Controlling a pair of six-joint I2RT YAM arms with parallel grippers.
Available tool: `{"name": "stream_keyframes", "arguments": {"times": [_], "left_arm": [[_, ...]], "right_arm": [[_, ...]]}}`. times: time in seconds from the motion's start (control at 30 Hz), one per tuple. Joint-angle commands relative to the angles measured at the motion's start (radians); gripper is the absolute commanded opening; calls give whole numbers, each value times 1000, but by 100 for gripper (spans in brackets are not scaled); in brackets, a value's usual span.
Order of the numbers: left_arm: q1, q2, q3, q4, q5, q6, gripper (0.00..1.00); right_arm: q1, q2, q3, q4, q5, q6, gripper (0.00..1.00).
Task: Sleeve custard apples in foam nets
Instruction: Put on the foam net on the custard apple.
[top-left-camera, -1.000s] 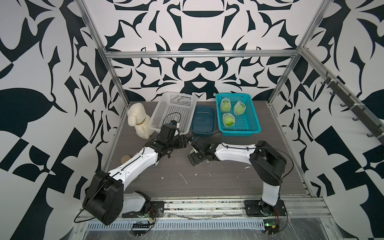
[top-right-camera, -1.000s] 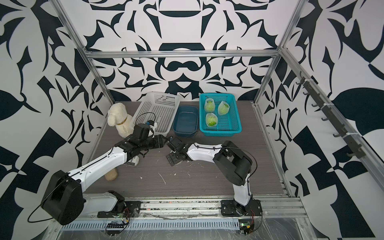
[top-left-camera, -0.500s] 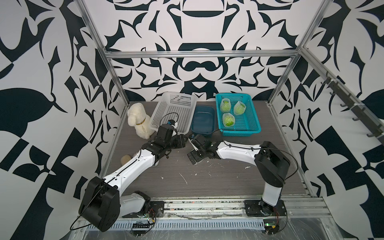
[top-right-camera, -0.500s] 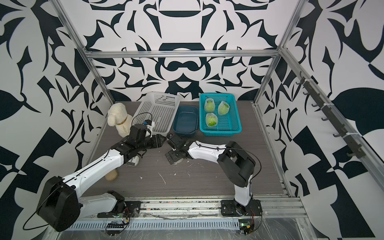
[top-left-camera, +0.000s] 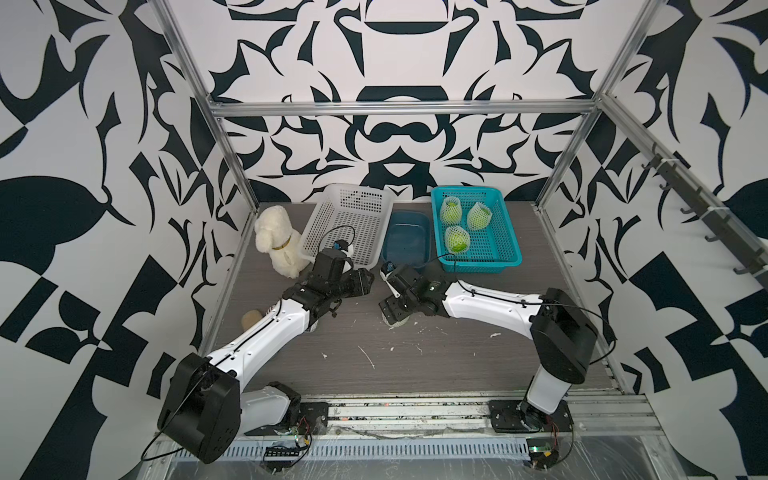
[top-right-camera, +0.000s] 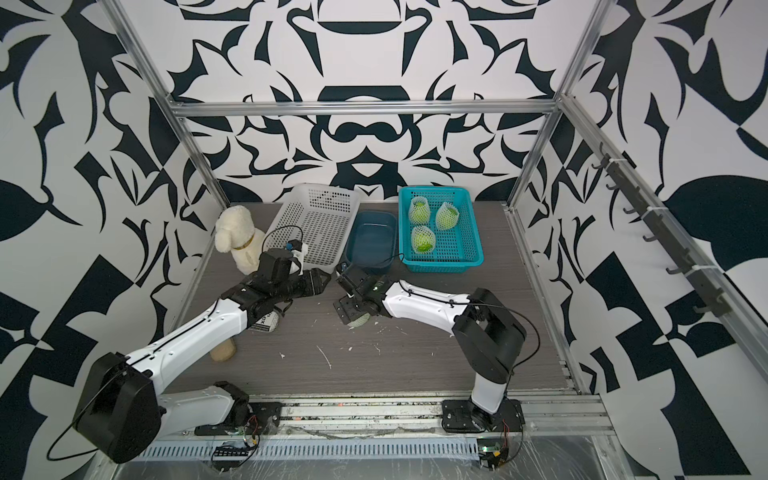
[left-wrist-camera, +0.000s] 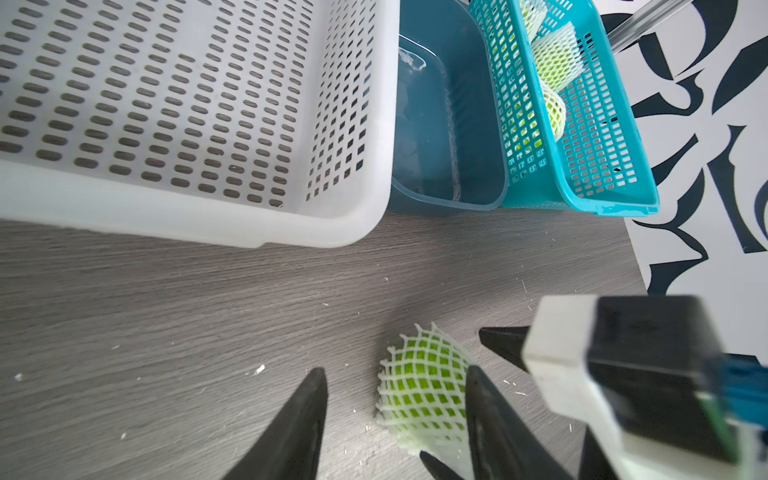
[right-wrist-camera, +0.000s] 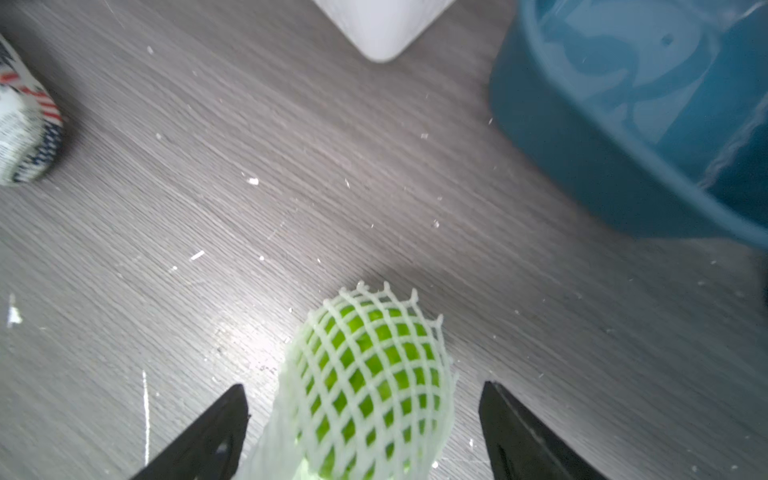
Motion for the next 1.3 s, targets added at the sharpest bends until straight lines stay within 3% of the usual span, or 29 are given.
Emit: {"name": "stream_keyframes", "arguments": {"times": [0.0, 0.37, 0.6, 0.83, 1.27], "left_arm": [[6, -1, -26, 10, 12, -2, 56], [11, 14, -16, 16, 21, -5, 55], [13, -5, -16, 4, 12, -3, 55], [20, -21, -29, 11, 6, -4, 56], [27, -23, -33, 28, 25, 2, 56]], "right_arm": [[8, 18, 35, -17, 28, 26, 89], [8, 106, 59, 24, 26, 32, 85], [5, 151, 81, 44, -27, 24, 93], [2, 83, 81, 27, -22, 20, 100], [0, -81, 26, -26, 42, 13, 100]]}}
